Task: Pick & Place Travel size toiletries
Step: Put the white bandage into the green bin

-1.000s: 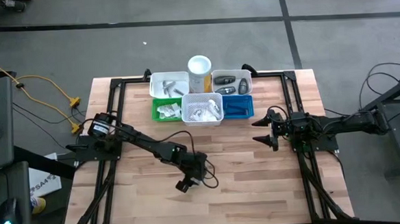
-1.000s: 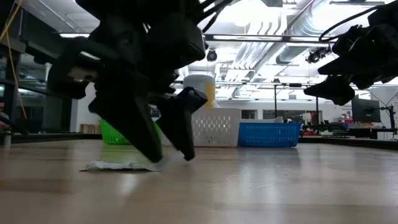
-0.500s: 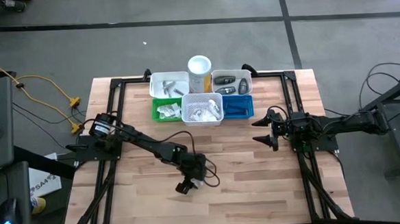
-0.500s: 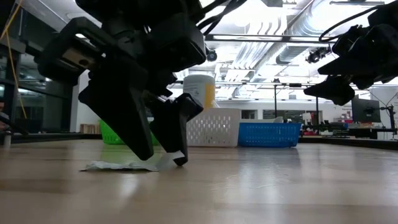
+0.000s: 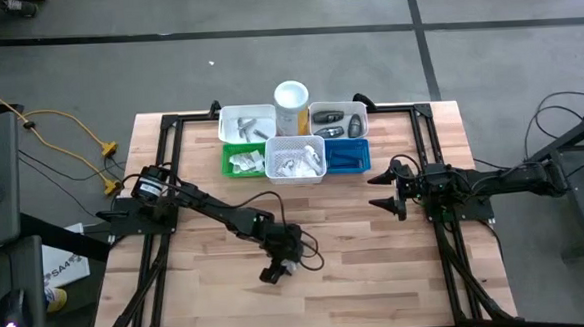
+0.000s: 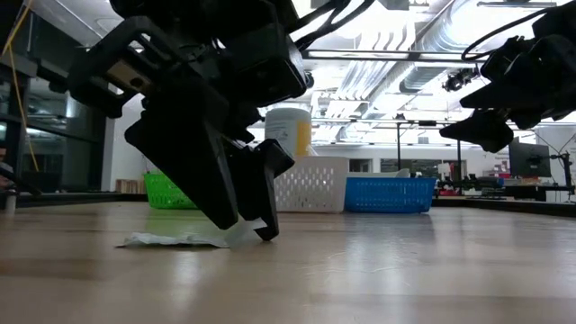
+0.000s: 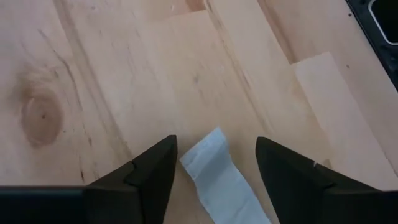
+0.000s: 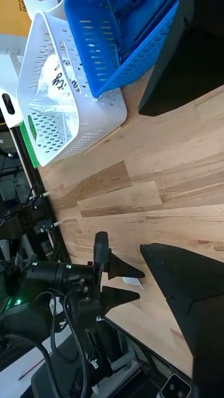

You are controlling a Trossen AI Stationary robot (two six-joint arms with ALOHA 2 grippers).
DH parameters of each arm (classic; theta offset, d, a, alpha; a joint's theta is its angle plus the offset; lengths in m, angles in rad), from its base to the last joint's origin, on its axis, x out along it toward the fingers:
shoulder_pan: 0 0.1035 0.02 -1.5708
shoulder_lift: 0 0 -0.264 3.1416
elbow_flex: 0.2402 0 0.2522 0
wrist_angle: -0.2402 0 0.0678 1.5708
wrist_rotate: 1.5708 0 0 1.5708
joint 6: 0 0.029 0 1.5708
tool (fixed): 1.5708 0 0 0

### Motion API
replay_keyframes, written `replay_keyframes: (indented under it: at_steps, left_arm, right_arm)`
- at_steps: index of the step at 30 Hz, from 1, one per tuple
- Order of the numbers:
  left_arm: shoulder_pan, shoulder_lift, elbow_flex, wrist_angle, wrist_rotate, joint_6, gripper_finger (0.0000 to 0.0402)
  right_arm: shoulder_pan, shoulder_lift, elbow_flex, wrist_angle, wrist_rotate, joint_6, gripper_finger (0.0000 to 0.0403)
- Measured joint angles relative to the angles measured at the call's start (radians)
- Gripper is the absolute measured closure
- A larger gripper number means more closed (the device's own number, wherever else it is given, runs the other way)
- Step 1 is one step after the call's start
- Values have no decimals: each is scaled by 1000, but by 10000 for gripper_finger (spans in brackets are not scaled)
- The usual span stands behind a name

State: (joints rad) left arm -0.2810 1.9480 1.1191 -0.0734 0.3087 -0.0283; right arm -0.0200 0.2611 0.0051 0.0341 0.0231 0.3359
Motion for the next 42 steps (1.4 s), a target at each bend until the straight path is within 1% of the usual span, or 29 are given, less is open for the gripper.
replay_keyframes:
  at_steps: [8, 18, 26, 36, 42]
  left_arm:
    - [0, 2, 0, -23, -5, -30, 256]
    - [0, 2, -2, -32, -7, -36, 327]
    - [0, 3, -3, -36, -4, -43, 394]
    - [0, 3, -1, -37, 0, -31, 400]
    - [-9, 6, 26, -58, -4, -22, 401]
  right_arm:
    - [0, 0, 0, 0, 0, 0, 57]
    - [0, 0, 0, 0, 0, 0, 57]
    - [0, 0, 0, 0, 0, 0, 57]
    - [0, 0, 0, 0, 0, 0, 57]
    - [0, 0, 0, 0, 0, 0, 57]
